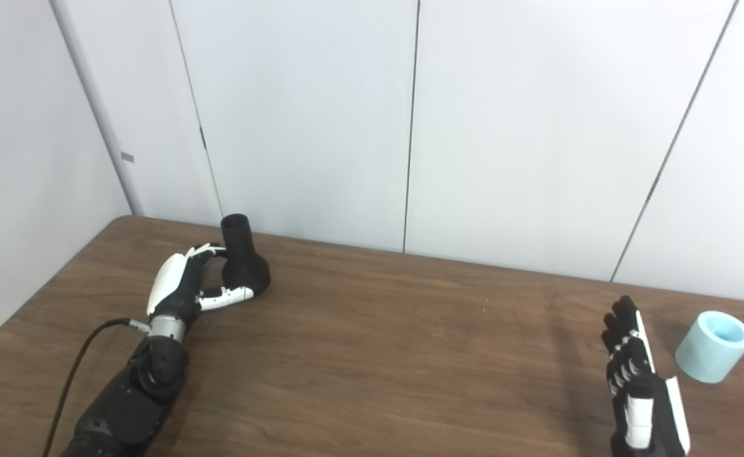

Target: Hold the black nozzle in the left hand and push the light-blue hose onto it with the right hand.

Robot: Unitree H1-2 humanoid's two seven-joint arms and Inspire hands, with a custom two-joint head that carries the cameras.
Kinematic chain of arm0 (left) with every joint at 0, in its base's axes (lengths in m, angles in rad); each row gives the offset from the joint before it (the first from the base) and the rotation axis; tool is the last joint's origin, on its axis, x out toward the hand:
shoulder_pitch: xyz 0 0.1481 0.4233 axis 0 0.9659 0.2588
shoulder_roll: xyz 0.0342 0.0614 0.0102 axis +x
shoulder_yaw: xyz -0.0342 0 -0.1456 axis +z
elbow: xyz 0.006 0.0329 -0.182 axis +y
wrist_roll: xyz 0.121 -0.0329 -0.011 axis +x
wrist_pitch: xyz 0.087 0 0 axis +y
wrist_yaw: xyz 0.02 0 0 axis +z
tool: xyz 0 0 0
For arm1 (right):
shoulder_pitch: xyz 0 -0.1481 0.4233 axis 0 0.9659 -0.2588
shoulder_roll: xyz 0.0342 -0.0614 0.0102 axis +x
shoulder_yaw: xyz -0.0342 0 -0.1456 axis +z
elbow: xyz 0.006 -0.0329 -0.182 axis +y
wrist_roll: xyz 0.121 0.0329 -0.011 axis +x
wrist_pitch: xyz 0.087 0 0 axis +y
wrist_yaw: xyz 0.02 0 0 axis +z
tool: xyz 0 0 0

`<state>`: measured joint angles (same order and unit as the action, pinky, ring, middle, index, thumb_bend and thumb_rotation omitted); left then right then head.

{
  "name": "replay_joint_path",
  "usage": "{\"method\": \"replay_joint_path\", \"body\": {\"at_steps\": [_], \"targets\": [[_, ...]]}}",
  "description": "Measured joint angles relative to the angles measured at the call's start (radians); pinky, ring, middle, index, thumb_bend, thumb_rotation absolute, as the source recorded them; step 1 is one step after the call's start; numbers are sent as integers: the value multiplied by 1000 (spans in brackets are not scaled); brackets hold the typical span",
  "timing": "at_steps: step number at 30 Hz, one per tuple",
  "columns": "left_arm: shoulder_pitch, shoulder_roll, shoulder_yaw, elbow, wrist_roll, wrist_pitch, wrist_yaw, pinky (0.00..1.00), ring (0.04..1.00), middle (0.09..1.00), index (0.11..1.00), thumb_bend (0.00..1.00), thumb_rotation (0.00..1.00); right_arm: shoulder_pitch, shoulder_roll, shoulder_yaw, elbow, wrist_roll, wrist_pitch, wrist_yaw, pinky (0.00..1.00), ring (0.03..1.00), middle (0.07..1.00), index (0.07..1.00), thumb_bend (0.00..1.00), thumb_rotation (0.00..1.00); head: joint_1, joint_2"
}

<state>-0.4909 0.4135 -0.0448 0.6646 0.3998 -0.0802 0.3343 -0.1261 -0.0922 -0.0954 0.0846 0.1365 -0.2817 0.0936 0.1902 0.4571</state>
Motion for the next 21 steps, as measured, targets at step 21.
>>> {"method": "replay_joint_path", "body": {"at_steps": [21], "targets": [[-26, 0, -6, 0, 1, -3, -15, 1000, 967, 866, 501, 614, 134, 9, 5, 1, -16, -3, 24, -1, 1000, 1000, 1000, 987, 649, 1000, 9, 20]]}}
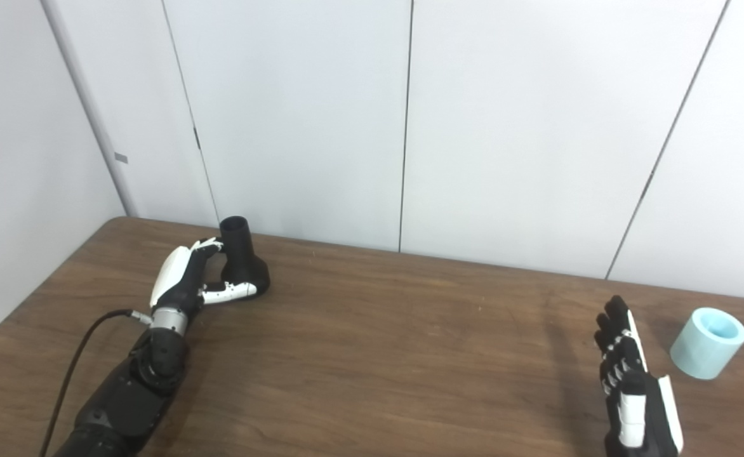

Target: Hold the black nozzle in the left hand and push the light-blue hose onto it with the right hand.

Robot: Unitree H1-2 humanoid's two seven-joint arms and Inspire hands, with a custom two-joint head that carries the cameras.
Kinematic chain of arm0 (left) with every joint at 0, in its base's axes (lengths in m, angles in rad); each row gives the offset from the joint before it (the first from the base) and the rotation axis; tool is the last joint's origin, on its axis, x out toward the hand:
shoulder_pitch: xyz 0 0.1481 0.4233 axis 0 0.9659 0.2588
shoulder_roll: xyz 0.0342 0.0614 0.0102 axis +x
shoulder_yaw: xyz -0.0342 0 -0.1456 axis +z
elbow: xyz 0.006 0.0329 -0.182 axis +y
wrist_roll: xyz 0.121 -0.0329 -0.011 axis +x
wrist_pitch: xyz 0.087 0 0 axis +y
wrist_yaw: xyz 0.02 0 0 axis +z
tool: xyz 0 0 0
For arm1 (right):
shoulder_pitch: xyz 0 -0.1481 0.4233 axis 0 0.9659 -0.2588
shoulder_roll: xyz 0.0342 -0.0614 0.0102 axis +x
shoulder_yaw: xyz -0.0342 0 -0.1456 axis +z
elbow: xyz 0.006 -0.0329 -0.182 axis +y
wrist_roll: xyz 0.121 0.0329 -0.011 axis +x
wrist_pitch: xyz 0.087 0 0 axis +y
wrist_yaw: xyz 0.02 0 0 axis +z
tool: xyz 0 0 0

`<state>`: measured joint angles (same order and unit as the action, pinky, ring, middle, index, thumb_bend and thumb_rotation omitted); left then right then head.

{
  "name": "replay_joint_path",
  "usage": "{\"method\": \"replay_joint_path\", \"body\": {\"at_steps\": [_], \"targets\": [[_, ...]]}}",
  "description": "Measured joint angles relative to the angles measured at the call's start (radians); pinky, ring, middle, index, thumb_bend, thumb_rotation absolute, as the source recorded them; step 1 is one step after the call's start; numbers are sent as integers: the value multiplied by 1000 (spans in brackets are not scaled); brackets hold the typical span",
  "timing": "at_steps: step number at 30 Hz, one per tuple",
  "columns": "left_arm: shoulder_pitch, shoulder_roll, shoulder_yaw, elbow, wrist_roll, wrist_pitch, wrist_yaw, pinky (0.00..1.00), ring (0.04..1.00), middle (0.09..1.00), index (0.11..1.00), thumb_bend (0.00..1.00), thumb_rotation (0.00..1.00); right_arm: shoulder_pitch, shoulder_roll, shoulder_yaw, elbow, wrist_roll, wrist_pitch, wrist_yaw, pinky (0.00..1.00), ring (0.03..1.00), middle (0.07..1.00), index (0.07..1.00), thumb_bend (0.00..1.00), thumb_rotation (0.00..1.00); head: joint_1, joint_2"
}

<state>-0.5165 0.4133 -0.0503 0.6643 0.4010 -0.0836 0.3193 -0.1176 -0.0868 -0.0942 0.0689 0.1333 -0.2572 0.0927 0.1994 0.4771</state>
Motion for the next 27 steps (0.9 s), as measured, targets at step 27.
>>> {"method": "replay_joint_path", "body": {"at_steps": [27], "targets": [[-17, -3, -48, -20, -2, -5, -43, 1000, 948, 794, 482, 525, 73, 21, 6, 6, -32, -17, 47, -16, 1000, 1000, 1000, 991, 657, 1000, -34, 32]]}}
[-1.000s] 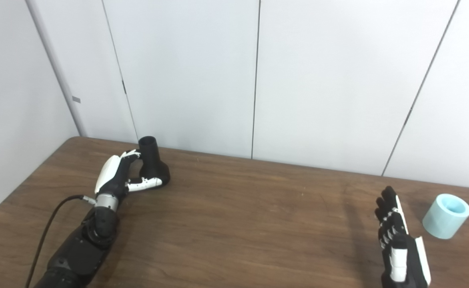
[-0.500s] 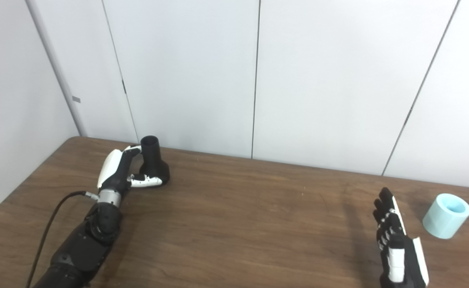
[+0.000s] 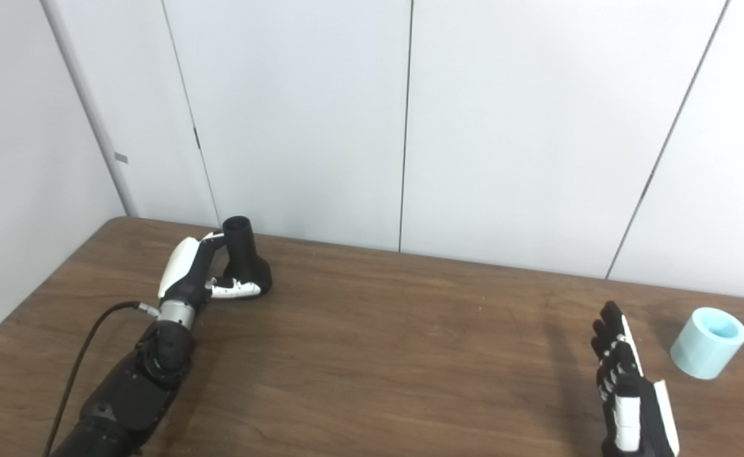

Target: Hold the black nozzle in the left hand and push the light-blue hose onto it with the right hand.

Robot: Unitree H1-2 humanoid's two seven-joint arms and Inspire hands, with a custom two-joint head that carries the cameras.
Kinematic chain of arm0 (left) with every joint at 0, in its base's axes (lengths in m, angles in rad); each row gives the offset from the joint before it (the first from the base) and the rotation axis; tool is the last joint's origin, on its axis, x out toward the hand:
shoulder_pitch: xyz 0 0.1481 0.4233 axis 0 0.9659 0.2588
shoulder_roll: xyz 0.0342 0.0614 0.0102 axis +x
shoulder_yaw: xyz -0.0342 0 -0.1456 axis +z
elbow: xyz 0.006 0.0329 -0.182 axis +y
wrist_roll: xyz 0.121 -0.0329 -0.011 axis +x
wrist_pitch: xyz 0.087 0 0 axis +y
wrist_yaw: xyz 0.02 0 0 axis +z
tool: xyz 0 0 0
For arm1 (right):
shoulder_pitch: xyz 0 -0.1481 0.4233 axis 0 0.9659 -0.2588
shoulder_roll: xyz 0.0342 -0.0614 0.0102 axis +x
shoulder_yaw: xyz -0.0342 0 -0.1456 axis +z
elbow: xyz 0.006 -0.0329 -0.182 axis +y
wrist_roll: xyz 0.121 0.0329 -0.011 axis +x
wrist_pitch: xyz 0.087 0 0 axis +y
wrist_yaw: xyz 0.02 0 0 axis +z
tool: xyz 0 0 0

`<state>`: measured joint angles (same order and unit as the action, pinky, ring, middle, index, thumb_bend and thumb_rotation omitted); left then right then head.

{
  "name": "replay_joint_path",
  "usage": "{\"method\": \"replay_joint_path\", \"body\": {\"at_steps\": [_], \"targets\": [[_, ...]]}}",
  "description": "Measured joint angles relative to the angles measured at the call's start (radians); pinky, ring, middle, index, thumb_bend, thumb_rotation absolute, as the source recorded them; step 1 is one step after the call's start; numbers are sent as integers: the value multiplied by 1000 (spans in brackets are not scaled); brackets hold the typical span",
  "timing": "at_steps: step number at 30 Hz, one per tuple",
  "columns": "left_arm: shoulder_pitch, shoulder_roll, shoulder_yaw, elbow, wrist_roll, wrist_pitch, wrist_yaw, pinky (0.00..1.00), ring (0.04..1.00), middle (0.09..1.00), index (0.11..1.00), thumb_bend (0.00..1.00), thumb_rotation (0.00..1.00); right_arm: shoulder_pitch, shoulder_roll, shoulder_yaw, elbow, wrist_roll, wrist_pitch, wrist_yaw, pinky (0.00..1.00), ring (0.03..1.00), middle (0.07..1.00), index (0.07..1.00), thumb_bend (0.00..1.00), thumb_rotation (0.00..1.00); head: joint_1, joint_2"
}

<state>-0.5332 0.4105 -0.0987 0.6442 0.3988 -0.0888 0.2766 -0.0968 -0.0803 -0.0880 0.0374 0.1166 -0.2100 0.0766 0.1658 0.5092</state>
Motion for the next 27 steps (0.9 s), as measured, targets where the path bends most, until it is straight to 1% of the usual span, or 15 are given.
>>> {"method": "replay_joint_path", "body": {"at_steps": [2, 3, 7, 11, 14, 19, 22, 25, 27], "targets": [[7, -9, -7, -14, -2, -2, -7, 1000, 949, 795, 483, 525, 73, 4, 1, 1, -6, 0, 6, -1, 1000, 1000, 1000, 993, 658, 1000, 0, 0], [11, -15, -9, -23, -3, -3, -10, 1000, 949, 796, 483, 525, 73, 7, 3, 2, -9, 0, 8, -2, 1000, 1000, 1000, 992, 657, 1000, -8, 6], [35, -51, -32, -56, -7, -17, -15, 1000, 955, 798, 483, 525, 73, 21, 15, 7, -32, -8, 28, -9, 1000, 999, 1000, 990, 655, 1000, -29, 11], [40, -87, -64, -57, -13, -66, -18, 1000, 962, 801, 483, 524, 77, 30, 26, 14, -45, -18, 46, -11, 1000, 1000, 1000, 990, 652, 1000, -40, 17], [39, -102, -85, -58, -13, -92, -38, 1000, 964, 800, 483, 523, 78, 30, 28, 14, -48, -20, 53, -15, 1000, 999, 1000, 992, 651, 1000, -52, 20], [56, -110, -108, -99, -13, -92, -63, 1000, 964, 800, 483, 523, 78, 40, 42, 19, -68, -30, 78, -30, 1000, 989, 996, 988, 655, 1000, -92, 35], [72, -119, -127, -132, -12, -89, -90, 1000, 965, 802, 483, 523, 78, 43, 49, 25, -75, -43, 89, -40, 1000, 987, 998, 990, 640, 1000, -112, 43], [92, -135, -142, -173, -10, -85, -120, 1000, 966, 803, 483, 523, 76, 52, 61, 34, -90, -57, 110, -48, 1000, 990, 1000, 995, 633, 1000, -123, 46], [99, -145, -152, -191, -10, -84, -139, 1000, 969, 804, 484, 523, 76, 59, 69, 42, -101, -67, 126, -54, 1000, 992, 1000, 997, 628, 1000, -143, 54]]}}
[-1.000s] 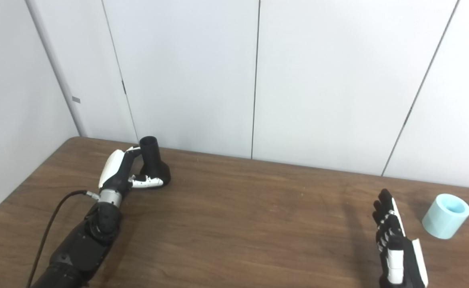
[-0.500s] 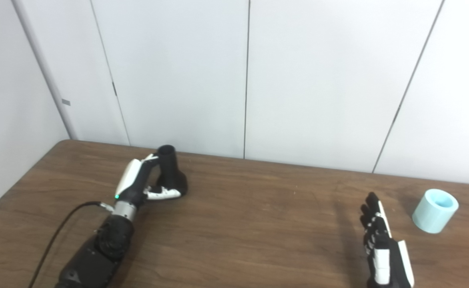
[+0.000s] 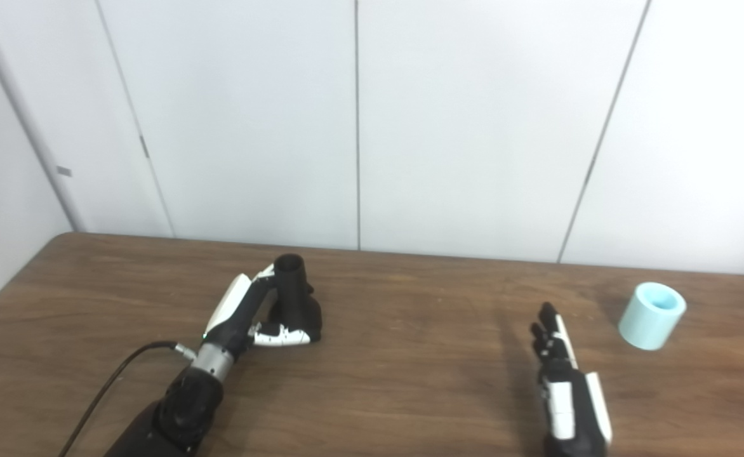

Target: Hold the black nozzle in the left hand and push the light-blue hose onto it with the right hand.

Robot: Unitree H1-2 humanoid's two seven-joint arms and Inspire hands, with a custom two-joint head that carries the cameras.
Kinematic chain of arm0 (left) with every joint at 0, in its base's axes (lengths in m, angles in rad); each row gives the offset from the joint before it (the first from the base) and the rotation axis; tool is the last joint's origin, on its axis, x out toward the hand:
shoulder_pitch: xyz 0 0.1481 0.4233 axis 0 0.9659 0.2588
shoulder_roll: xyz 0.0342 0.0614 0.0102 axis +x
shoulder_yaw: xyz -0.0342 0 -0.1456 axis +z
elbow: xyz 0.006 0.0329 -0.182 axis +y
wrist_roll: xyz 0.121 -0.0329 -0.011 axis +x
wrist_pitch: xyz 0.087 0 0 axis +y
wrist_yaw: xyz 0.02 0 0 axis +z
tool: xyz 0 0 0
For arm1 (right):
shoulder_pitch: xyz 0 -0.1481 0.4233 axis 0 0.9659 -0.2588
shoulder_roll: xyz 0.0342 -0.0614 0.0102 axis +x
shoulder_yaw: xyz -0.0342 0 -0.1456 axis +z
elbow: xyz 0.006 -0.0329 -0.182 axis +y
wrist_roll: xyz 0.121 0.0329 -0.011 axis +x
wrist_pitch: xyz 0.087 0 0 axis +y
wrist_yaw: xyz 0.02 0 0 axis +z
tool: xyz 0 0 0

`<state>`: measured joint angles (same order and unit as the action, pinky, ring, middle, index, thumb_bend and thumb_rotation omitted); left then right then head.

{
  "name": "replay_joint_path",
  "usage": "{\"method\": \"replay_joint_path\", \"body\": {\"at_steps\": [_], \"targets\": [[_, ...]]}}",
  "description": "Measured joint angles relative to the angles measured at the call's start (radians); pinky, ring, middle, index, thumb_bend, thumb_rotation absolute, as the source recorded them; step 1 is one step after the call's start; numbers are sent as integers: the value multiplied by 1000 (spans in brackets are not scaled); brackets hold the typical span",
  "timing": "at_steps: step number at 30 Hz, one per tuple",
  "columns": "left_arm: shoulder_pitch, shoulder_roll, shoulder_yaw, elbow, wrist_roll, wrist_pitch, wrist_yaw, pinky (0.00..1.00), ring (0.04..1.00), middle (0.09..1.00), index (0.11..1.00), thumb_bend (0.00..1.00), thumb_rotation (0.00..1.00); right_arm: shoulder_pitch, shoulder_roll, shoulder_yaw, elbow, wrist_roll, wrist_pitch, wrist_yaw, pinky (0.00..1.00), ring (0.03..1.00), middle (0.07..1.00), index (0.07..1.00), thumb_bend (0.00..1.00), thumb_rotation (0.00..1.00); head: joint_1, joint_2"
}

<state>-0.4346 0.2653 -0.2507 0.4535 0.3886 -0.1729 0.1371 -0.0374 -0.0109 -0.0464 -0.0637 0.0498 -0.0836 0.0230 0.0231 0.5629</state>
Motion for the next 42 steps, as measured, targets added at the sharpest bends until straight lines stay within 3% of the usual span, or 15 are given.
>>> {"method": "replay_joint_path", "body": {"at_steps": [20, 42], "targets": [[76, -62, -91, -157, 1, 9, -154, 1000, 972, 809, 483, 524, 75, 22, 62, 38, -36, -48, 91, -50, 1000, 980, 987, 981, 605, 1000, -107, 66], [117, -84, -135, -225, 10, 0, -219, 1000, 972, 811, 484, 524, 77, 22, 80, 47, -42, -70, 113, -83, 974, 964, 963, 980, 615, 1000, -144, 66]]}}
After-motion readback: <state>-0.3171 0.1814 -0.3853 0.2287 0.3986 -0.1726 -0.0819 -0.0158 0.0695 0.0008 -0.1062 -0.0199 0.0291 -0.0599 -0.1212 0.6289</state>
